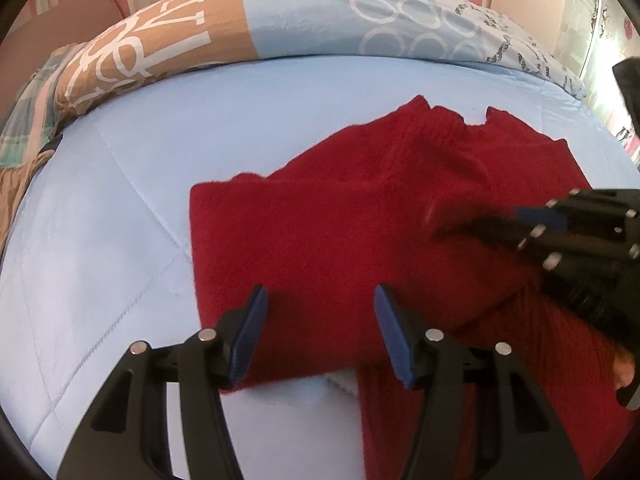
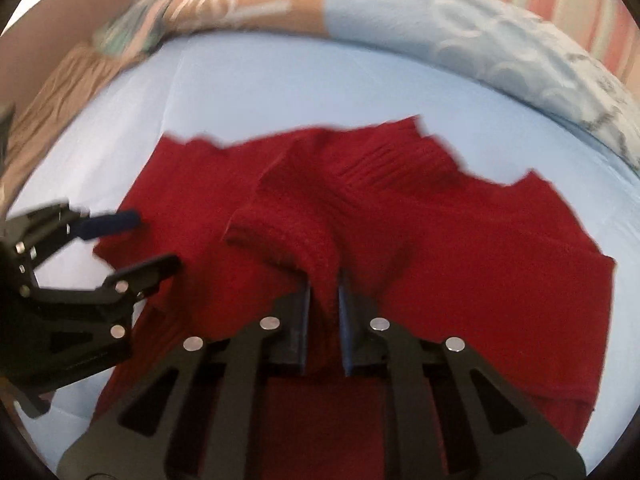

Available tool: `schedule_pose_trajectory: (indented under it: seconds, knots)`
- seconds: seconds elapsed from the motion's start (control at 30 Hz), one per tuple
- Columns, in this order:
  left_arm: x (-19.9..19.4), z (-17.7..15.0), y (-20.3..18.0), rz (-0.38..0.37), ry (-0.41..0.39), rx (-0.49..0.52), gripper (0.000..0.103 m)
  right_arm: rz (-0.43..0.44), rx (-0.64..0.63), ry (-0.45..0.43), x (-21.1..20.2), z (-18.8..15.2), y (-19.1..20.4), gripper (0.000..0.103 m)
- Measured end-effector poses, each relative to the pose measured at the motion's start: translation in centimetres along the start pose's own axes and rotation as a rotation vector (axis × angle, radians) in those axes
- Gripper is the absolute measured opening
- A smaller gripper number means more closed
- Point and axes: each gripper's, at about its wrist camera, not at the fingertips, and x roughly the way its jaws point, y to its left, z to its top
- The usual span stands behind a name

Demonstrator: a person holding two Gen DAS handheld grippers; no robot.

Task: Fold small clothes

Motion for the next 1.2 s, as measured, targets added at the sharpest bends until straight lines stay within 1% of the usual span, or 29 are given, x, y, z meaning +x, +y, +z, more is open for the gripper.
schedule_pose_trajectory:
  seconds: [0.1, 0.17, 0.27, 0.33, 0.37, 0.43, 0.47, 0.5, 0.53, 0.57, 0.6, 0.67, 0.73, 0.77, 0.8, 0.83, 0.87, 0.9, 0.93, 0.97, 1.0, 1.07, 1.1, 1.13, 1.17, 1.2]
  knots:
    - [0.0, 0.7, -0.2, -0.004, -0.011, -0.004, 0.055, -0.05, 0.094, -0.062, -2.0, 0.2, -3.7, 0.012]
    - [-0.1, 1.2, -0.6, -0.004, -0.02, 0.001, 0.055, -0.12, 0.138, -0.111, -3.6, 0.1, -6.6, 0.012]
    - [0.1, 2.0, -1.4, 0.005, -0.033, 0.012, 0.055, -0.216, 0.222, -0.161, -5.8, -0.7, -11.4, 0.012]
    - [0.6, 2.3, -1.9, -0.001, -0.032, 0.012, 0.055, -0.264, 0.269, -0.145, -5.9, -1.9, -13.9, 0.012]
    - [0.8, 2.4, -2.1, -0.003, -0.032, 0.013, 0.055, -0.271, 0.31, -0.108, -5.3, -2.9, -15.7, 0.012]
    - [1.2, 2.6, -2.6, -0.001, -0.03, 0.017, 0.055, -0.224, 0.395, -0.04, -3.9, -5.0, -17.9, 0.013]
    - [1.6, 2.6, -2.9, 0.005, -0.028, 0.022, 0.055, -0.195, 0.428, -0.001, -3.1, -6.0, -18.6, 0.015]
    - [1.8, 2.6, -2.9, 0.01, -0.023, 0.023, 0.055, -0.178, 0.453, 0.016, -2.8, -6.7, -18.9, 0.019]
    - [2.1, 2.6, -3.0, 0.013, -0.016, 0.021, 0.055, -0.171, 0.47, 0.013, -2.9, -7.2, -18.8, 0.024]
    - [2.3, 2.6, -2.9, 0.013, -0.012, 0.017, 0.055, -0.178, 0.495, -0.002, -3.7, -7.7, -19.1, 0.04]
    - [2.4, 2.6, -2.9, 0.014, -0.009, 0.014, 0.056, -0.189, 0.509, -0.019, -4.4, -8.0, -19.4, 0.053]
    - [2.6, 2.6, -2.8, 0.014, -0.006, 0.012, 0.057, -0.235, 0.518, -0.062, -6.3, -8.2, -19.8, 0.056]
    - [2.7, 2.7, -2.8, 0.02, -0.005, 0.014, 0.057, -0.309, 0.471, -0.101, -7.9, -7.5, -19.7, 0.07]
    - [2.7, 2.8, -2.8, 0.023, -0.005, 0.017, 0.057, -0.343, 0.436, -0.102, -8.0, -6.8, -19.6, 0.082]
    - [2.7, 2.9, -2.9, 0.027, -0.005, 0.02, 0.057, -0.36, 0.412, -0.062, -7.2, -6.2, -19.9, 0.087]
    - [2.8, 2.9, -3.0, 0.034, -0.005, 0.026, 0.057, -0.365, 0.395, -0.01, -6.0, -5.7, -20.3, 0.086]
    - [2.8, 3.0, -3.1, 0.039, -0.005, 0.03, 0.057, -0.369, 0.391, 0.027, -5.0, -5.3, -20.6, 0.077]
    - [2.9, 3.1, -3.2, 0.049, -0.006, 0.035, 0.057, -0.359, 0.394, 0.09, -3.2, -5.0, -21.0, 0.043]
    - [3.0, 3.2, -3.3, 0.057, -0.007, 0.039, 0.057, -0.35, 0.401, 0.124, -2.3, -4.9, -21.3, 0.04]
    - [3.0, 3.2, -3.4, 0.067, -0.007, 0.044, 0.057, -0.352, 0.397, 0.121, -2.1, -4.5, -21.4, 0.033]
    - [3.0, 3.1, -3.5, 0.071, -0.007, 0.047, 0.057, -0.357, 0.363, 0.094, -2.4, -3.8, -21.1, 0.027]
    - [3.0, 3.1, -3.4, 0.072, -0.008, 0.044, 0.057, -0.36, 0.31, 0.028, -3.6, -3.0, -20.3, 0.021]
    - [3.0, 3.1, -3.4, 0.071, -0.007, 0.043, 0.057, -0.397, 0.255, -0.023, -4.6, -2.4, -19.4, 0.02]
    - [3.1, 3.1, -3.4, 0.073, -0.007, 0.044, 0.058, -0.424, 0.227, -0.051, -4.9, -2.1, -19.0, 0.02]
    - [3.1, 3.1, -3.4, 0.074, -0.007, 0.045, 0.059, -0.438, 0.219, -0.069, -5.2, -2.1, -18.9, 0.019]
    - [3.1, 3.1, -3.4, 0.074, -0.007, 0.044, 0.059, -0.442, 0.238, -0.07, -5.2, -2.5, -19.3, 0.019]
